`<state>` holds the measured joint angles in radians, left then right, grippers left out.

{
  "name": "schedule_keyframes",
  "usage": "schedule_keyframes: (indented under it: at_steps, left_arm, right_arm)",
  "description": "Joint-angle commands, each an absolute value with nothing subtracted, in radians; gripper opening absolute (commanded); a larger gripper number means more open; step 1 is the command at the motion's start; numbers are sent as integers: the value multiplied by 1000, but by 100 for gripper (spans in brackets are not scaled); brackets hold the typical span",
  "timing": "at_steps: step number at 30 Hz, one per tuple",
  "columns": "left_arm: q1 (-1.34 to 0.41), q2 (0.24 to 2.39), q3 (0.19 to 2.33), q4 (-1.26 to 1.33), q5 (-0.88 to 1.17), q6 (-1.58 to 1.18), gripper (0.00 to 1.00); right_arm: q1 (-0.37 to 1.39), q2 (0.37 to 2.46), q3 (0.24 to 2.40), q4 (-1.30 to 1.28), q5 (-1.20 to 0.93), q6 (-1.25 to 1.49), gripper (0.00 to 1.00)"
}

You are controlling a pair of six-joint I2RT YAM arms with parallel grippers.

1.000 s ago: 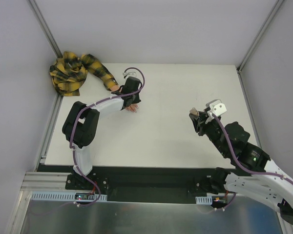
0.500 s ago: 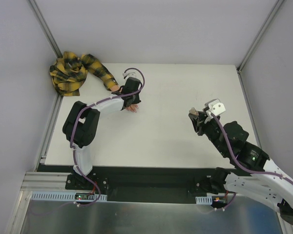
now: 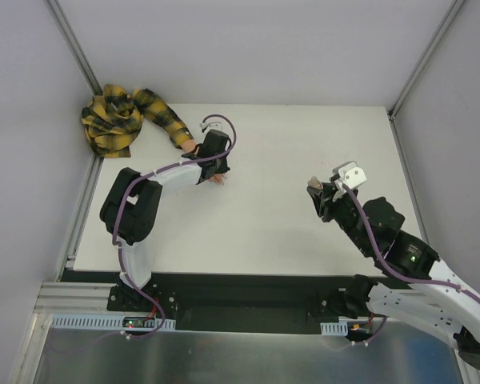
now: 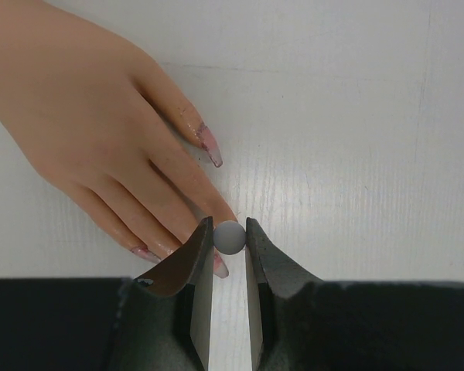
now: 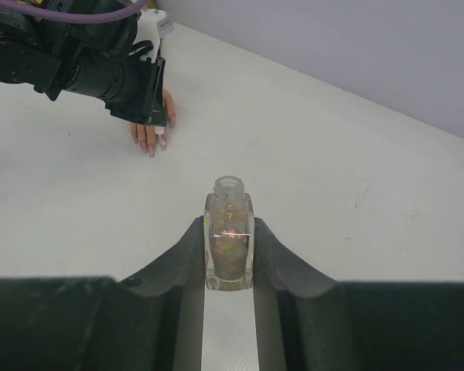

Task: Paint the nails

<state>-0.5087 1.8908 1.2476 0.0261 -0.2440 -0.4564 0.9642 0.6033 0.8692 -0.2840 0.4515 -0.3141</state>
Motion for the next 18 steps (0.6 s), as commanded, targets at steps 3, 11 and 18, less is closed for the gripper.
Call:
schedule_keyframes:
  at_steps: [3,11,18]
  left_arm:
    - [-499,1842,1236,49,-244,-451,0]
    - [-491,1862,1265,49,-235,-440,0]
    - [-488,1876,1284,54,-221,-428,0]
  right_arm:
    - [957,603,877,-235,437,-295,0]
    - [954,611,879,-235,428,-293,0]
    - [951,617,877,-230,420,-290,0]
